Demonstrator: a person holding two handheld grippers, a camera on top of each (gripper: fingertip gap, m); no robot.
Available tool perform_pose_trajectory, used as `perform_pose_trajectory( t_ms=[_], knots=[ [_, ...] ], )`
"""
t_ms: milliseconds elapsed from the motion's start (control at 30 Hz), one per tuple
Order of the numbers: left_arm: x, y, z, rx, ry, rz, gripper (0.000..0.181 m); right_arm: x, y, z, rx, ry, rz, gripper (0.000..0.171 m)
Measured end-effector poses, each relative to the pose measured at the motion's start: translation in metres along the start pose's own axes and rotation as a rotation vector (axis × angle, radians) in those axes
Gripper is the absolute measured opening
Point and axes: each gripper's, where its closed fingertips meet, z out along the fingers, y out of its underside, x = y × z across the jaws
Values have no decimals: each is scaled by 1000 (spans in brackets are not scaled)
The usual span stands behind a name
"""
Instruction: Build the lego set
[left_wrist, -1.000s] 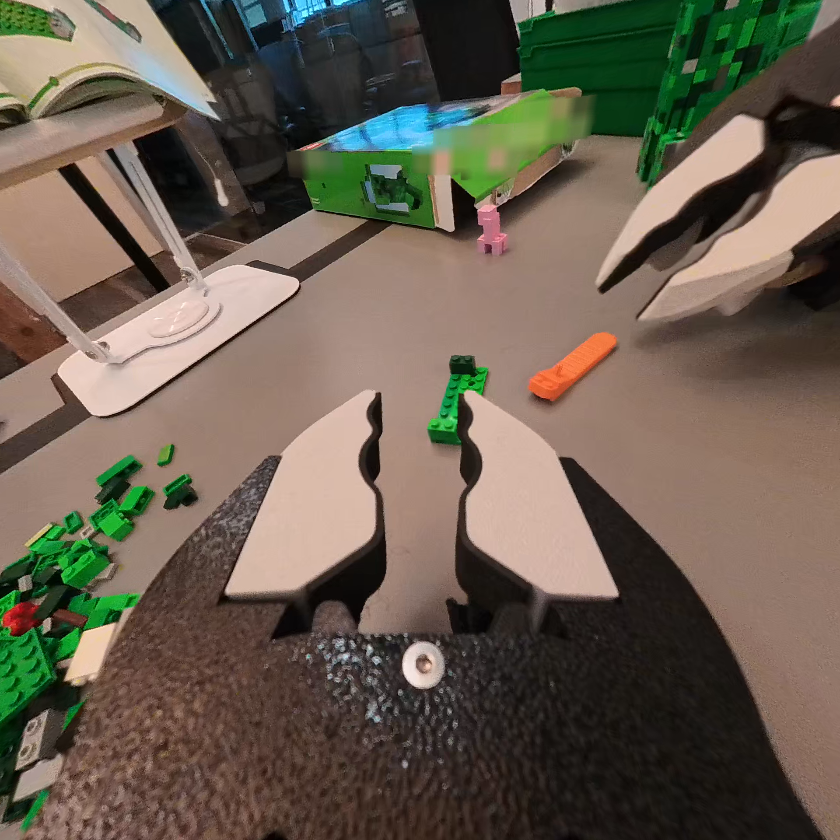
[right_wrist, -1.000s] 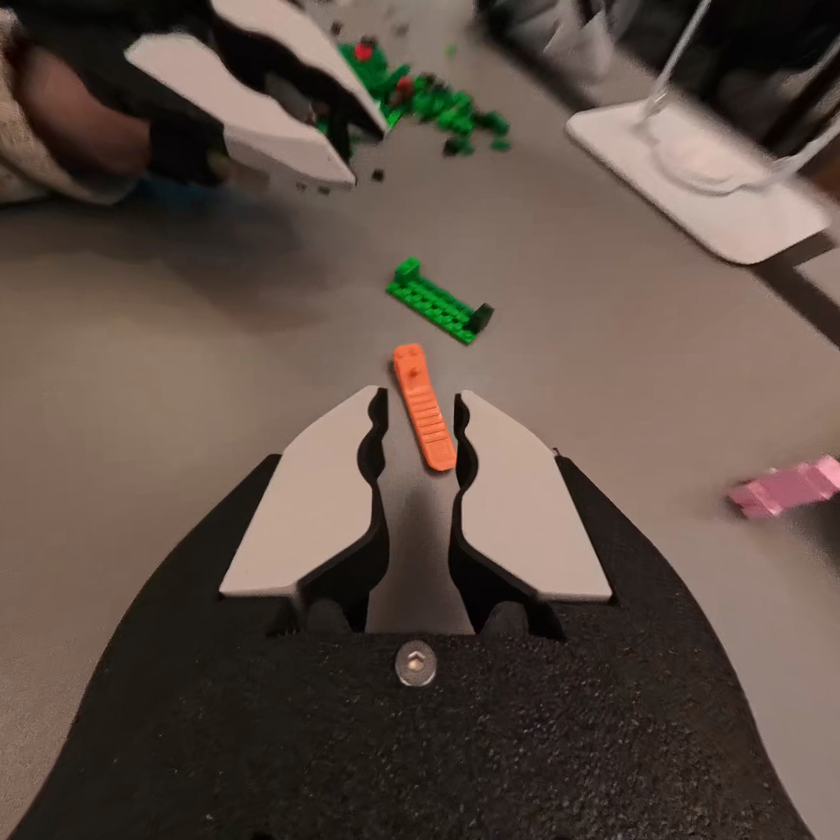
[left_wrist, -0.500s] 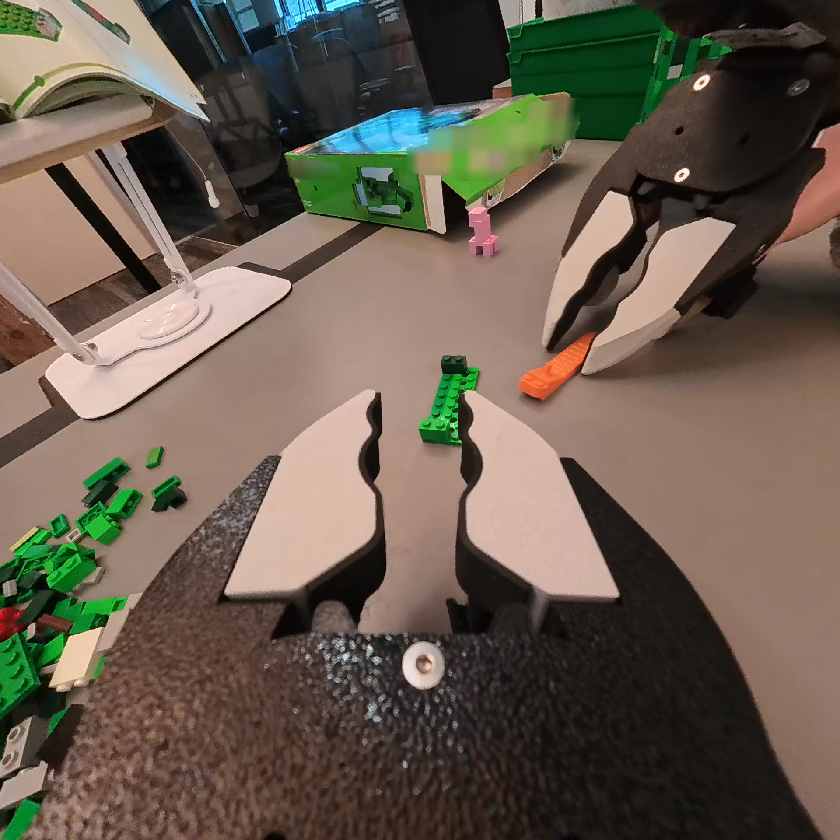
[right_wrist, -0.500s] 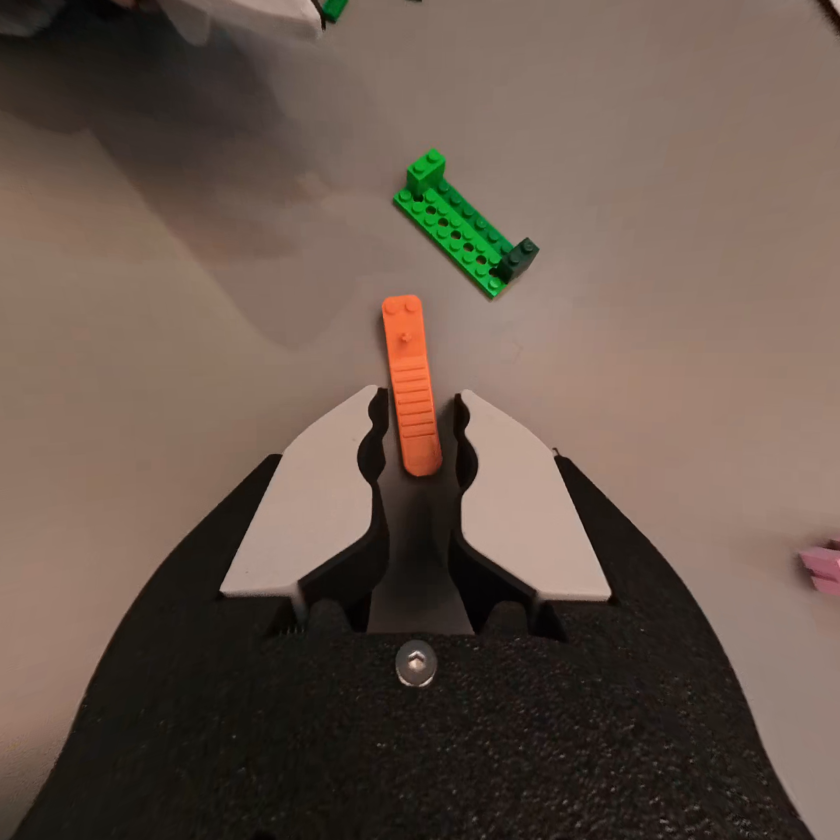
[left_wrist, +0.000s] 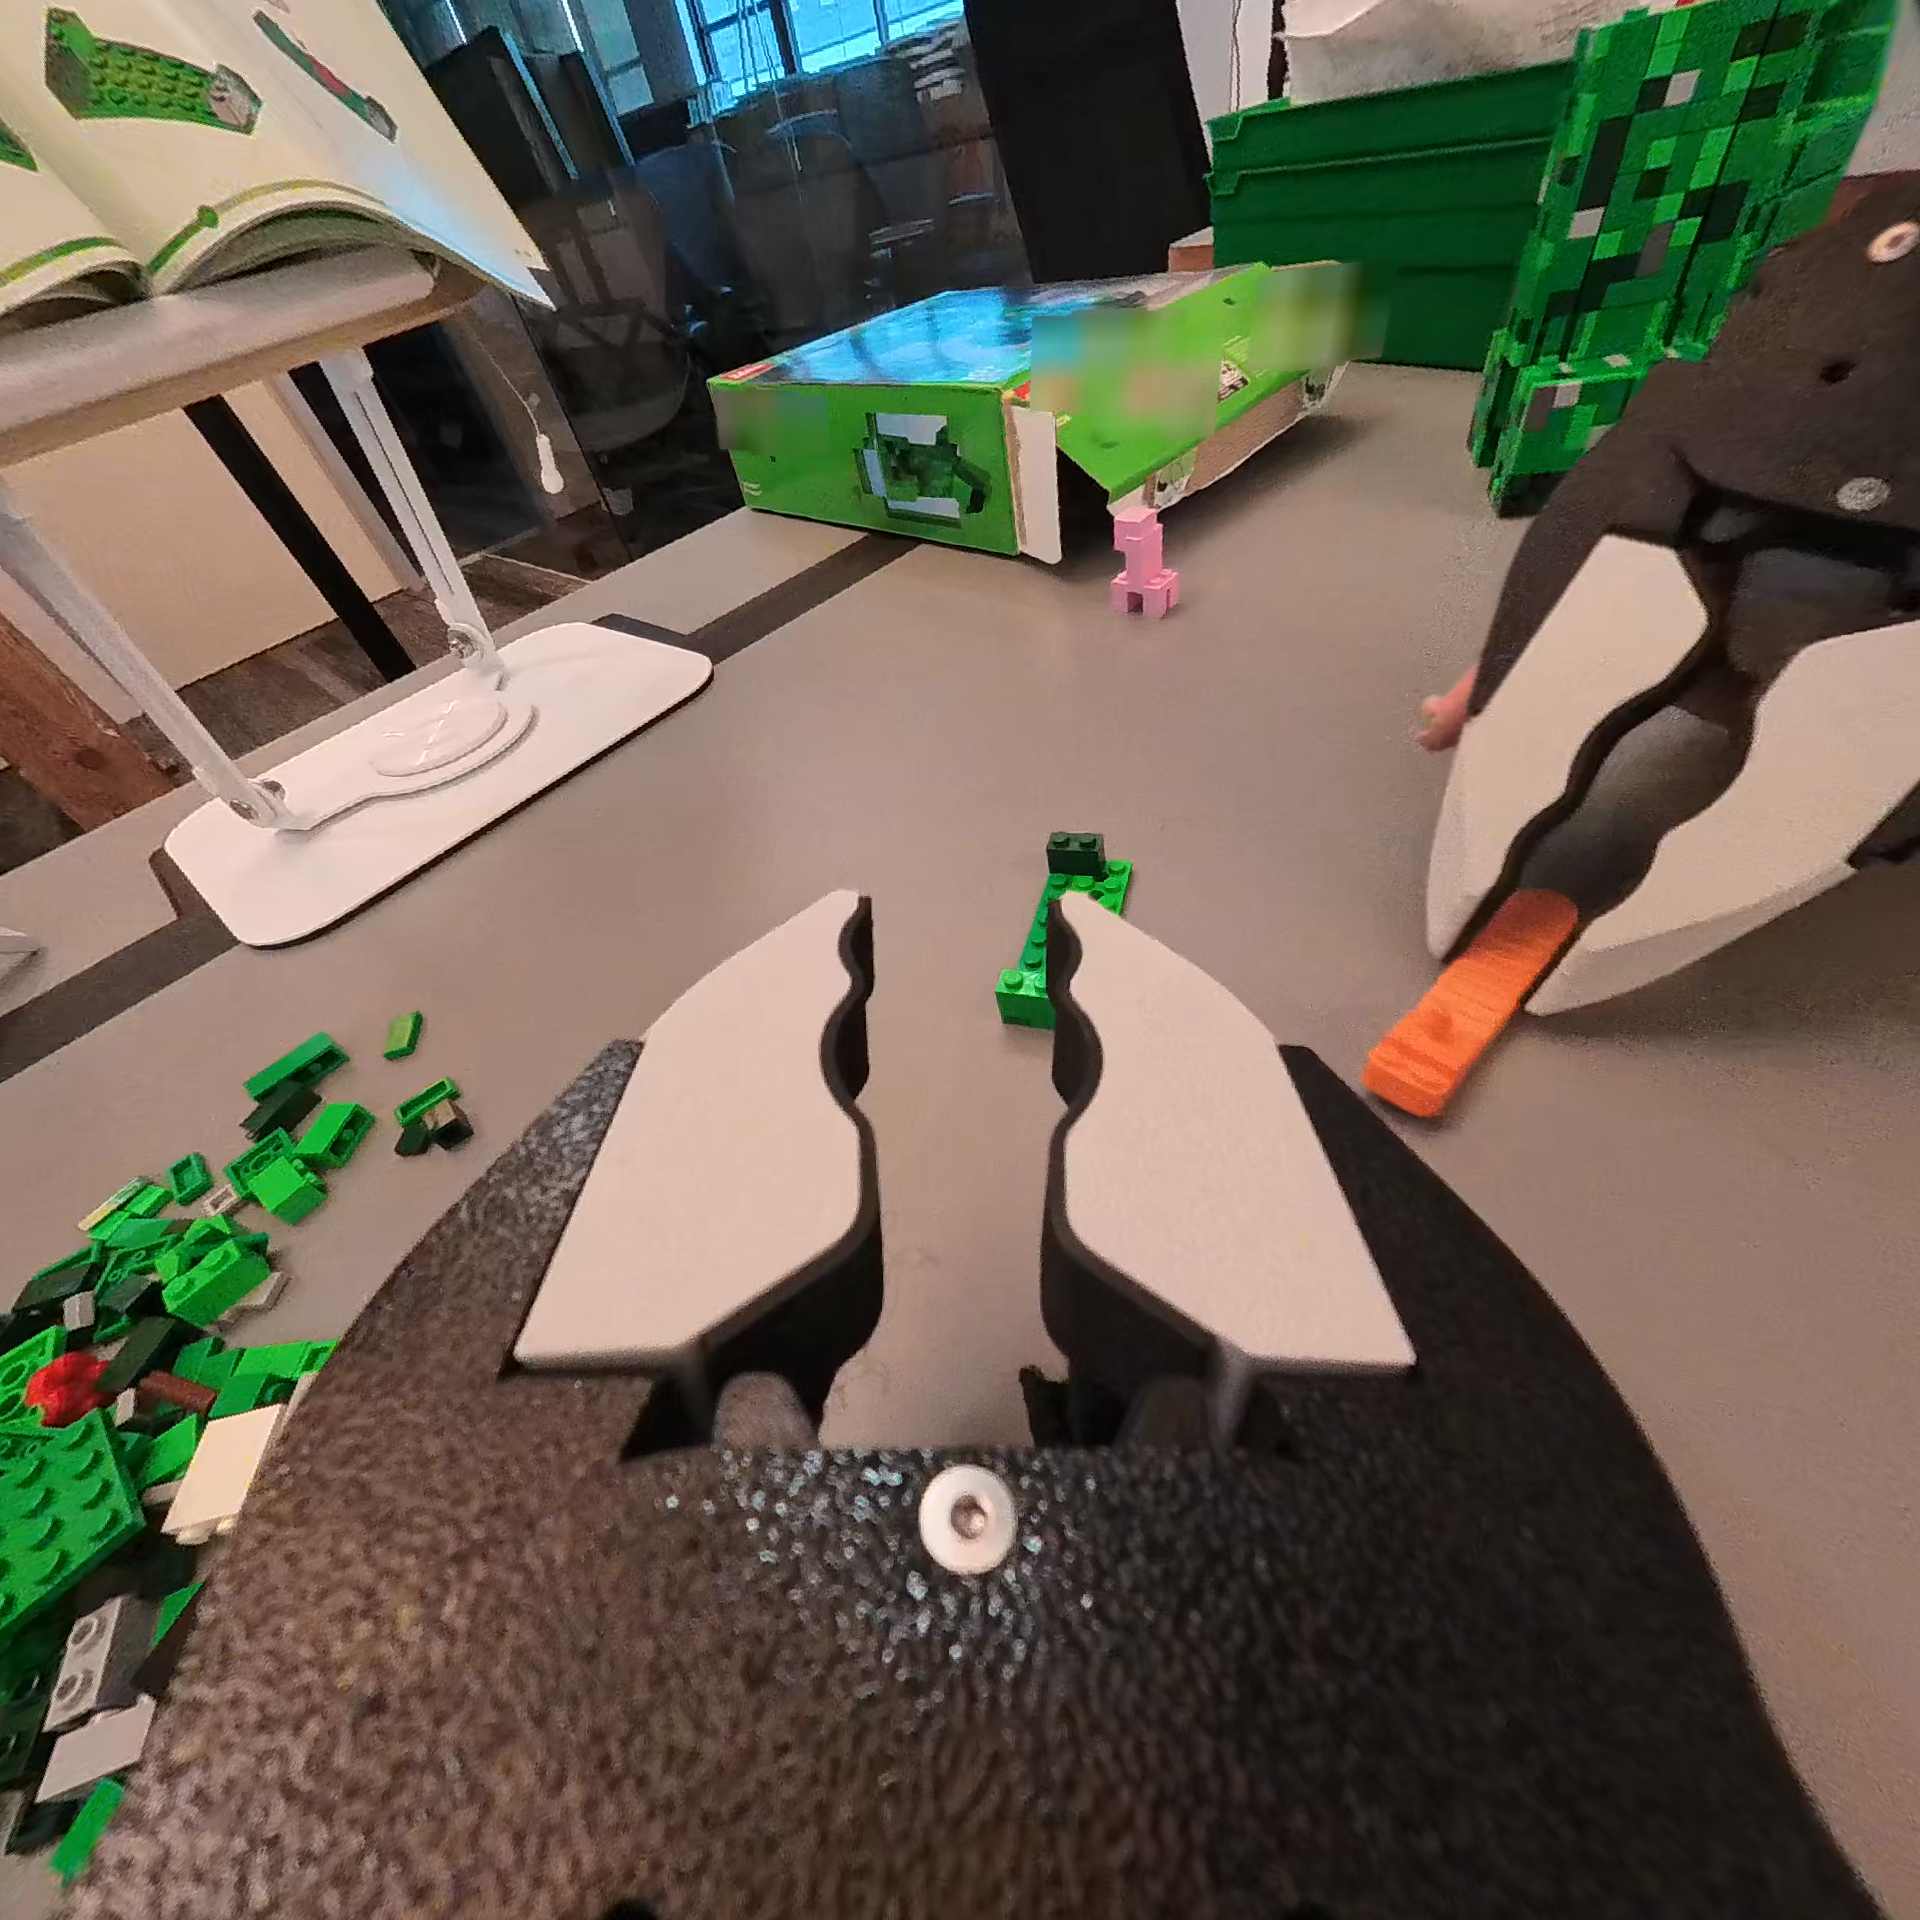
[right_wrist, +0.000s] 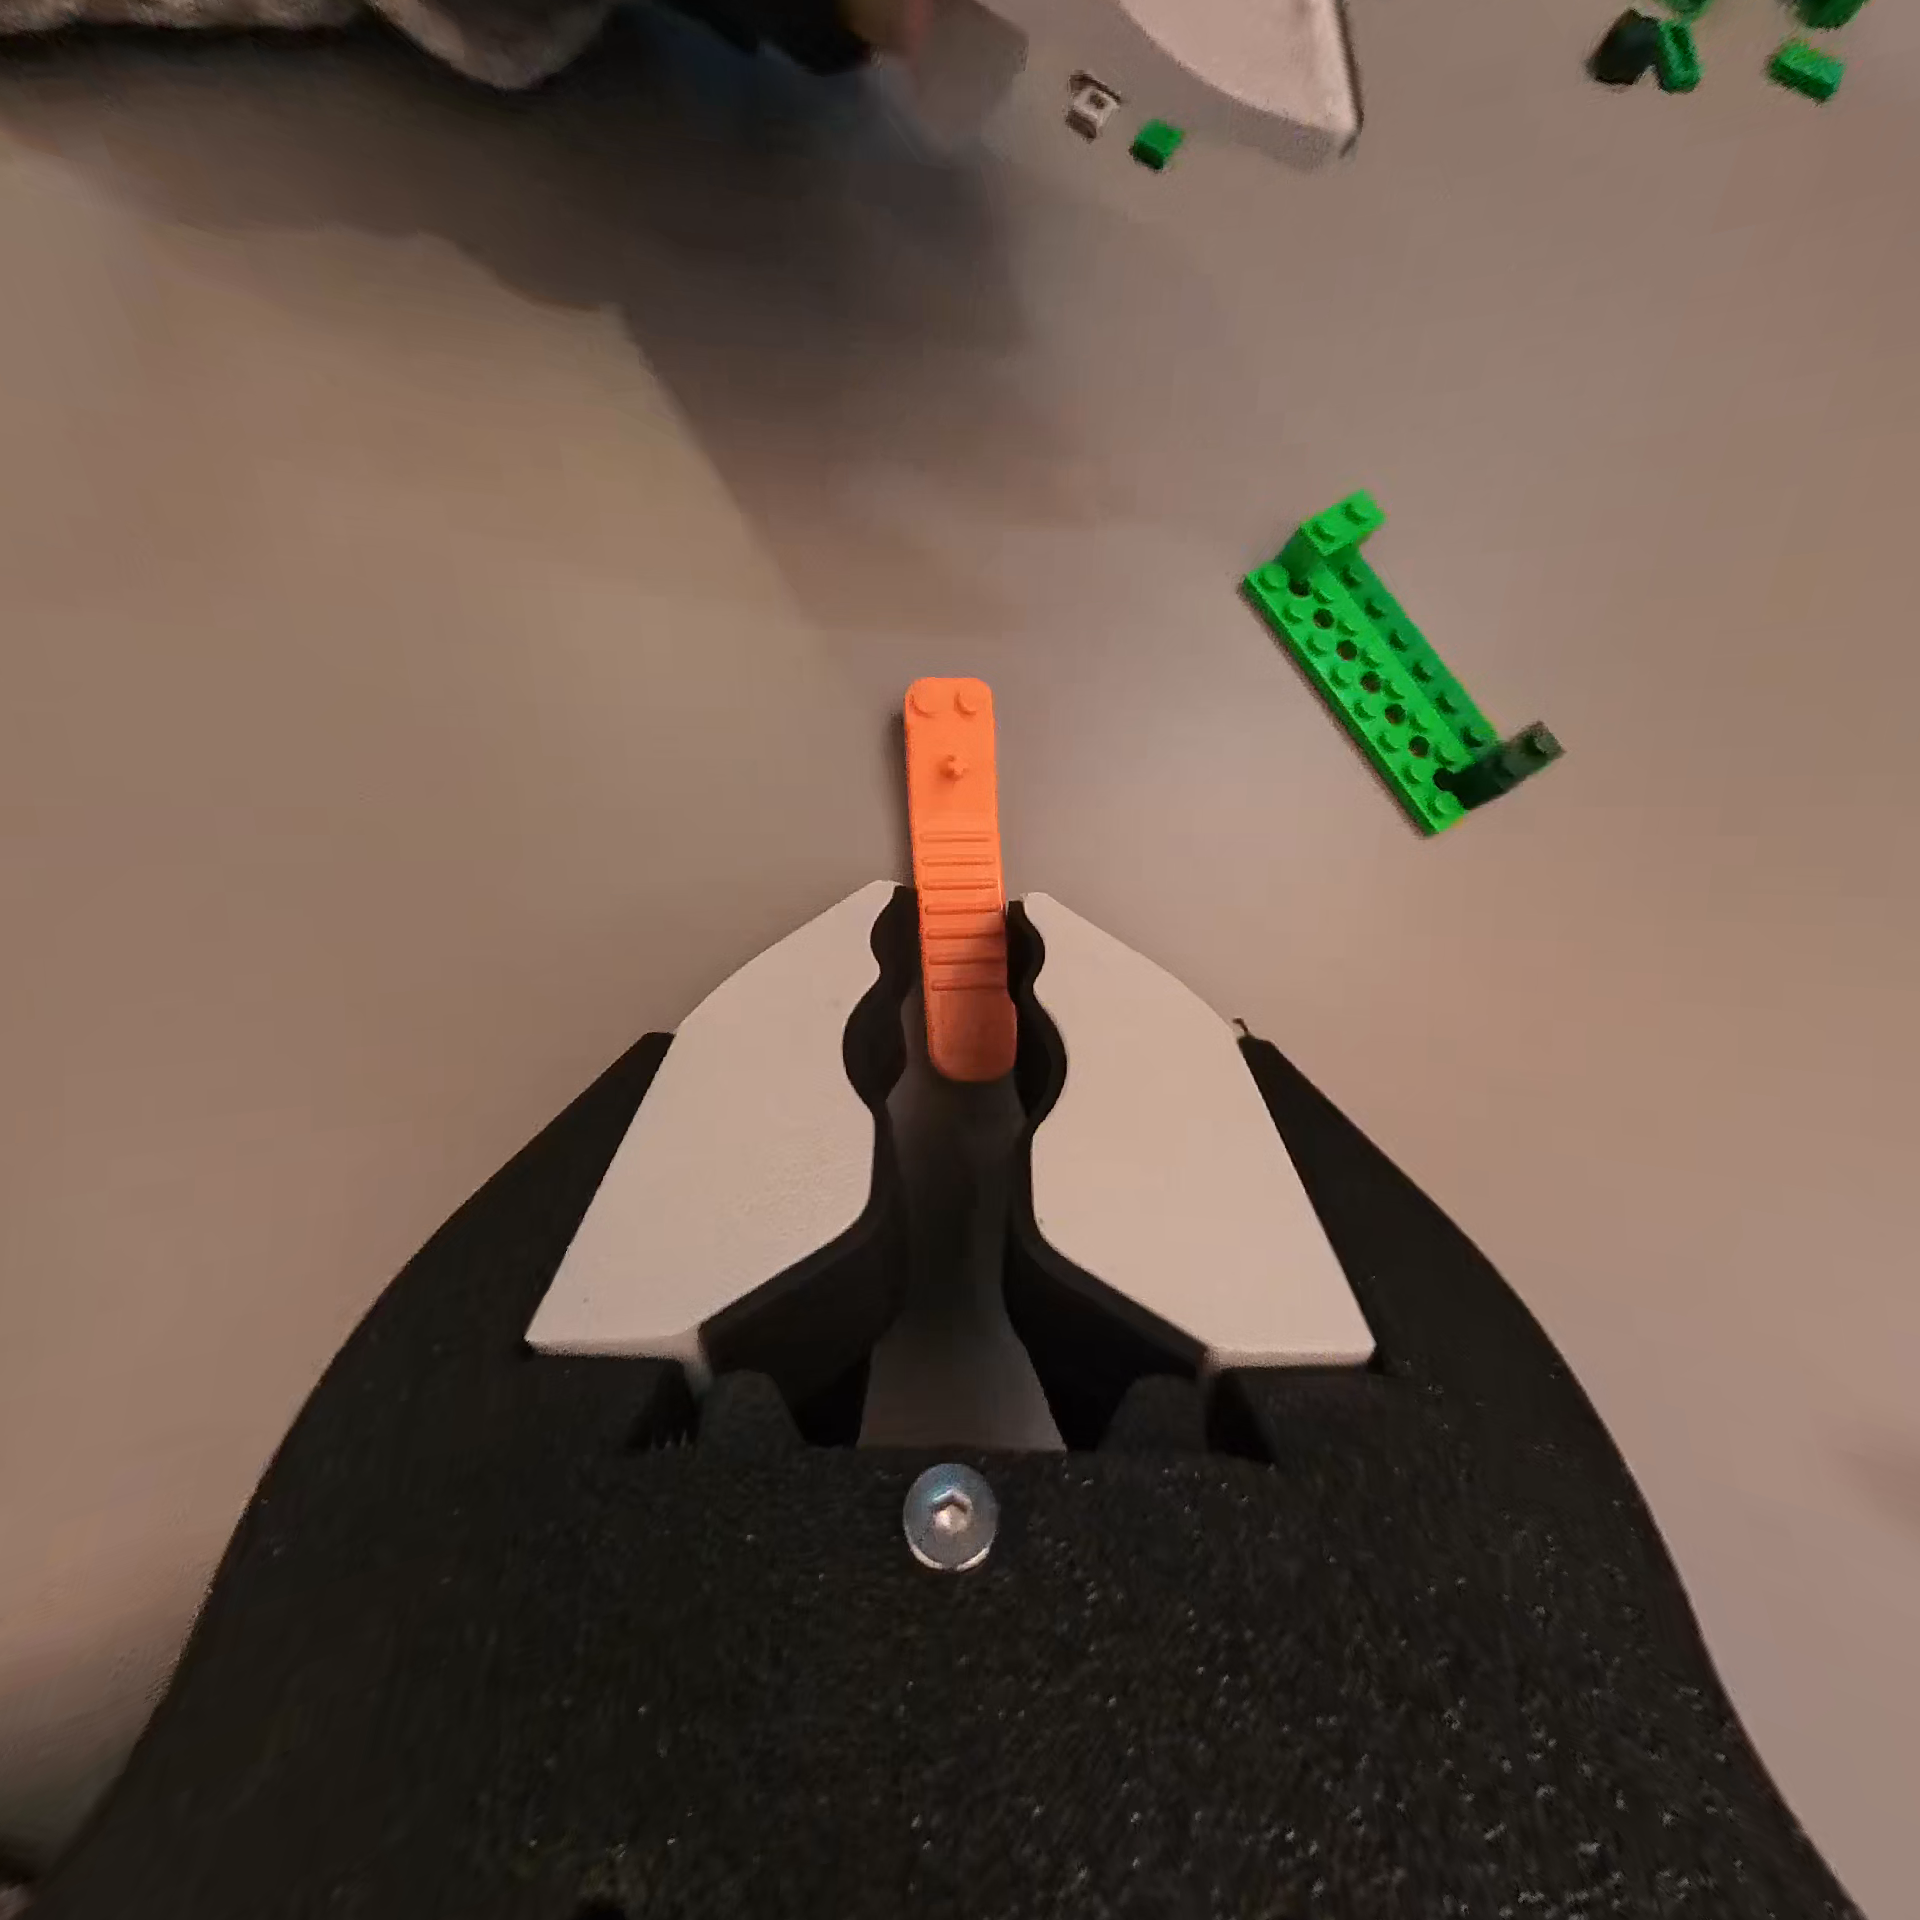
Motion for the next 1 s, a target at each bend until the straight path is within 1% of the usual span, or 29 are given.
perform_pose_trajectory(
  t_ms=[100, 167, 267, 300, 367, 433, 467, 533, 567, 633, 800, 1000],
  knots=[
    [0, 0, 0, -1, 1, 4, 31, -4, -1, 5, 3, -20, -5, 16],
    [1, 0, 0, 2, 1, 4, 31, -4, -3, 4, 30, -19, -1, 22],
    [0, -1, 0, 5, -1, 3, 32, 8, -10, -6, 128, 64, -8, 32],
    [0, -1, 0, 5, -2, 3, 32, 19, -12, -13, 175, 132, -10, 35],
    [0, -1, 0, 7, -2, 3, 32, 50, -10, -32, 251, 344, -18, 35],
    [1, 0, 0, 5, -1, 6, 32, 87, 1, -60, 295, 626, -10, 34],
    [2, 0, 0, 5, -1, 9, 32, 101, 8, -74, 318, 744, 6, 31],
    [2, 0, 0, 4, -2, 12, 32, 118, 18, -99, 382, 930, 50, 28],
    [1, 0, 0, 4, -3, 14, 32, 122, 19, -111, 420, 983, 79, 27],
    [1, 1, 1, 3, -3, 13, 32, 125, 21, -124, 487, 1030, 130, 26],
    [4, 1, 1, 2, 5, 15, 32, 126, 25, -143, 537, 1124, 164, 24],
    [5, 1, 1, 0, 7, 20, 32, 126, 25, -141, 526, 1124, 148, 23]
  ],
)
